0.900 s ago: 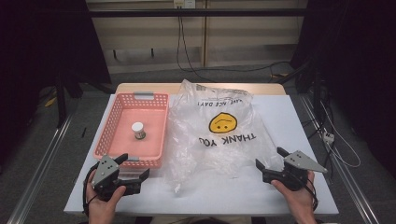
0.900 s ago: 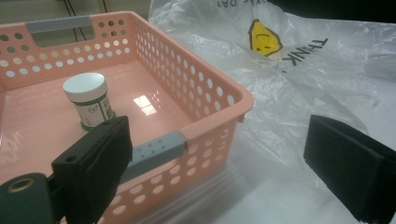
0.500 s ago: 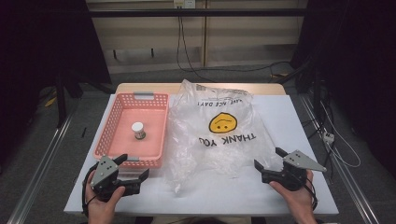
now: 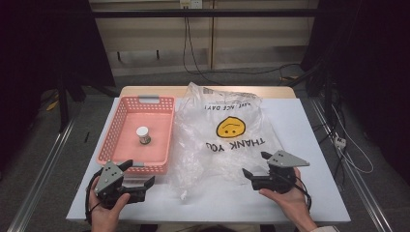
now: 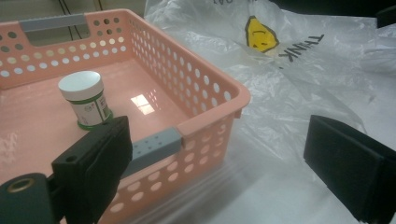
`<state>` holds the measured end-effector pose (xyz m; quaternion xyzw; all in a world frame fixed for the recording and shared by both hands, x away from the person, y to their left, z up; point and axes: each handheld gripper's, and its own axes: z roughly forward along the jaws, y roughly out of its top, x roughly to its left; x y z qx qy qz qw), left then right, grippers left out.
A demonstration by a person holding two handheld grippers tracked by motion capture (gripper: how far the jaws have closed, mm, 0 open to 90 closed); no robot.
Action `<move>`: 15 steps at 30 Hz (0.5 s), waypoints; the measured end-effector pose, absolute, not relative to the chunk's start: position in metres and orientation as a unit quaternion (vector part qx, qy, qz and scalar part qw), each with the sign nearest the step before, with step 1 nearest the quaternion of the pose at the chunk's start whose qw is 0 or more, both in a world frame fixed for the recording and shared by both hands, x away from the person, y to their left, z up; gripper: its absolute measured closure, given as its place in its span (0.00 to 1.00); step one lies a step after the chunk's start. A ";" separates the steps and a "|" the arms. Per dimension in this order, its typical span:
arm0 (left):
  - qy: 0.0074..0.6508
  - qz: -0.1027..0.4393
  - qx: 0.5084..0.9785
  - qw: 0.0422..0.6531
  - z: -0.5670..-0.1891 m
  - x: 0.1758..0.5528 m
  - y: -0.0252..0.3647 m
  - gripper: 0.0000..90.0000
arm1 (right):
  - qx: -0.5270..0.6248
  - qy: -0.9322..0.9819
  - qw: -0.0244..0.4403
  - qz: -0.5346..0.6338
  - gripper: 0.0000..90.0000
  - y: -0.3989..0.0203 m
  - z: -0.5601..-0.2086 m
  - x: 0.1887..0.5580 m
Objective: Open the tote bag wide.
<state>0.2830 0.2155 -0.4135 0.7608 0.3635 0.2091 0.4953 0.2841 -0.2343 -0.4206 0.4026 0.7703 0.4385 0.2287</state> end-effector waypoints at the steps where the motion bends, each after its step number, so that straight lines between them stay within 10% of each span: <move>1: 0.362 0.209 0.762 0.495 -0.413 0.283 0.215 0.08 | 0.403 0.770 0.229 0.439 0.17 -0.234 -0.421 0.284; 15: 0.354 0.210 0.766 0.493 -0.413 0.283 0.214 0.08 | 0.370 0.839 0.176 0.360 0.13 -0.181 -0.446 0.329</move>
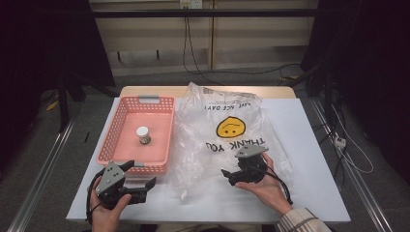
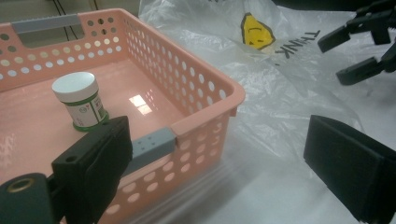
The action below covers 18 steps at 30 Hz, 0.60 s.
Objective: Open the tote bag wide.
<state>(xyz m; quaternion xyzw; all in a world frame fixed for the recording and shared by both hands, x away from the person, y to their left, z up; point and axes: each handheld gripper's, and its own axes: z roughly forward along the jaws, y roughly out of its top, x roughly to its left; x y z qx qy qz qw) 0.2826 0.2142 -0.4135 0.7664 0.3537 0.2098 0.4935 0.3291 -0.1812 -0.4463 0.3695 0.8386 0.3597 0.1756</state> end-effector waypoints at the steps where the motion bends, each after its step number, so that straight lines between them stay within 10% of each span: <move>1: 0.353 0.210 0.766 0.494 -0.413 0.282 0.215 0.08 | 0.376 0.839 0.172 0.354 0.12 -0.184 -0.452 0.330; 11: 0.349 0.205 0.769 0.494 -0.413 0.283 0.214 0.08 | 0.390 0.847 0.154 0.327 0.15 -0.193 -0.467 0.335; 18: 0.348 0.205 0.769 0.496 -0.413 0.282 0.214 0.08 | 0.396 0.839 0.132 0.350 0.45 -0.195 -0.466 0.338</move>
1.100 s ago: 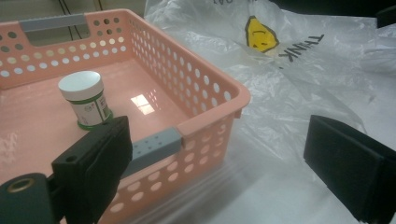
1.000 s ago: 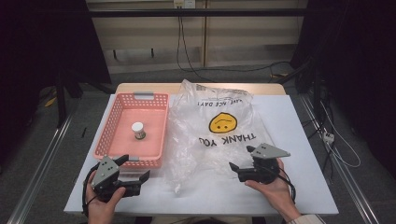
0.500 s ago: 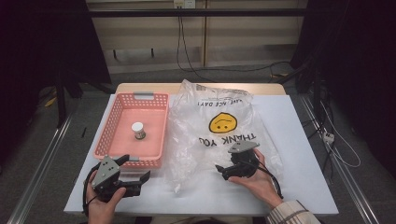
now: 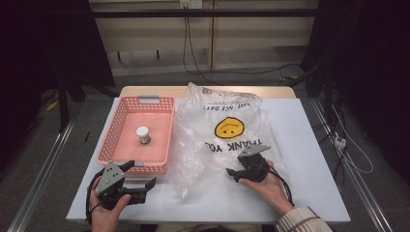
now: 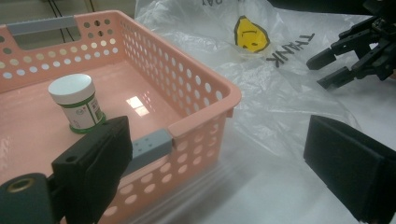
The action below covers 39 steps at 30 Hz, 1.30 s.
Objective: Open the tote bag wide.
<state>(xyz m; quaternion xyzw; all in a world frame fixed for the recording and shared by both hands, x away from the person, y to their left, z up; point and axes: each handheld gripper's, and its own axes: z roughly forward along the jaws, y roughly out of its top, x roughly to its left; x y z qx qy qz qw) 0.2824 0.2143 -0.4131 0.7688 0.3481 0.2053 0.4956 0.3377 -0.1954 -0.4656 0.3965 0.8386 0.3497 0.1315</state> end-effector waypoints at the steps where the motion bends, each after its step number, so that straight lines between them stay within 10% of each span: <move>1: 0.348 0.205 0.769 0.496 -0.413 0.282 0.214 0.08 | 0.398 0.837 0.131 0.351 0.49 -0.196 -0.465 0.338; 20: 0.351 0.206 0.766 0.498 -0.413 0.282 0.215 0.08 | 0.418 0.821 0.113 0.372 1.00 -0.200 -0.457 0.343; 39: 0.351 0.208 0.766 0.497 -0.412 0.282 0.216 0.08 | 0.402 0.802 0.145 0.417 1.00 -0.200 -0.432 0.338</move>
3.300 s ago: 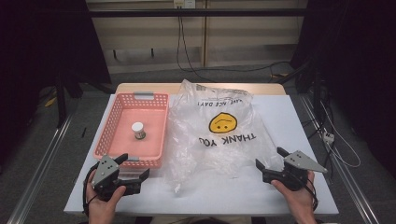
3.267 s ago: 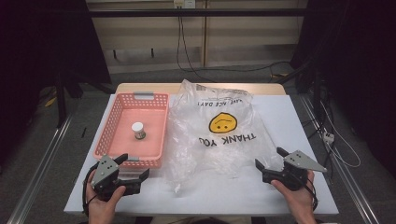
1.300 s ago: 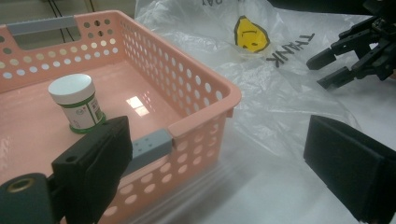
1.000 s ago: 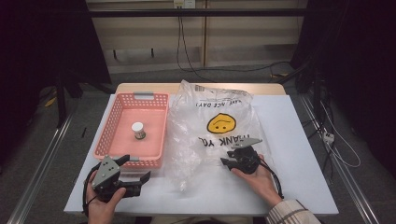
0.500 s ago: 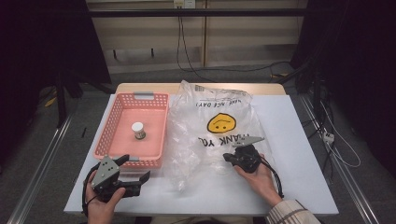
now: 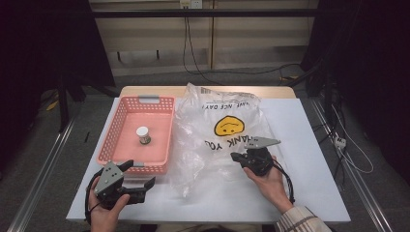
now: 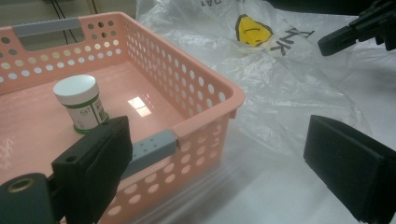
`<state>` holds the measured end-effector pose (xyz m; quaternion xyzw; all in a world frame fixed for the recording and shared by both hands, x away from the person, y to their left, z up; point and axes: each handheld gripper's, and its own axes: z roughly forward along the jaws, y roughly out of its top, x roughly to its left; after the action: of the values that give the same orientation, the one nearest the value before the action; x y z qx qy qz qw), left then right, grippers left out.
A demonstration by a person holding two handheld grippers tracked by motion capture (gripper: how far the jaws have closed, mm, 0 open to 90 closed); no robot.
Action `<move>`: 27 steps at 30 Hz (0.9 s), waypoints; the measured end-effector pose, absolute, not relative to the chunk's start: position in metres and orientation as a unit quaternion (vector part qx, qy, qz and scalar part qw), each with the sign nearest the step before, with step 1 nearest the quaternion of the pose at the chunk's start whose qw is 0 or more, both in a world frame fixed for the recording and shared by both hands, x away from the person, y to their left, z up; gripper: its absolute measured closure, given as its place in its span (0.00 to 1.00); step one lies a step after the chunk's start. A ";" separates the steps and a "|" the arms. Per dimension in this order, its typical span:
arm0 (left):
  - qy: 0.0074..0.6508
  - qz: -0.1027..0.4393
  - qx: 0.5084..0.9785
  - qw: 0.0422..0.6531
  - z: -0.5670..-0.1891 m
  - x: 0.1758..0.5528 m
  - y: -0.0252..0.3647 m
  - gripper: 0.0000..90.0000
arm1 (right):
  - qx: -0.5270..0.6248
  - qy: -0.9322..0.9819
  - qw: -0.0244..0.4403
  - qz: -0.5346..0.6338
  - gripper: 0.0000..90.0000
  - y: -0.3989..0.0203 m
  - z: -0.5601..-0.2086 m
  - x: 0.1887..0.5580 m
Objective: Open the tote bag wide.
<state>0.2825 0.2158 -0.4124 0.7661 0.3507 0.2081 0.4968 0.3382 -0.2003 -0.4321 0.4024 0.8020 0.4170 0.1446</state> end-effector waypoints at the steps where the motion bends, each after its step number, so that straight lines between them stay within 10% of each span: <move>1: 0.351 0.208 0.766 0.497 -0.413 0.283 0.216 0.08 | 0.400 0.801 0.148 0.419 1.00 -0.200 -0.430 0.338; 20: 0.353 0.210 0.763 0.499 -0.412 0.282 0.218 0.08 | 0.382 0.770 0.172 0.482 1.00 -0.200 -0.383 0.351; 27: 0.352 0.210 0.765 0.498 -0.412 0.283 0.217 0.08 | 0.400 0.811 0.128 0.406 1.00 -0.193 -0.441 0.356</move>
<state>0.2827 0.2174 -0.4122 0.7645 0.3522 0.2097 0.4975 0.3555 -0.1927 -0.4409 0.4004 0.8114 0.4061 0.1275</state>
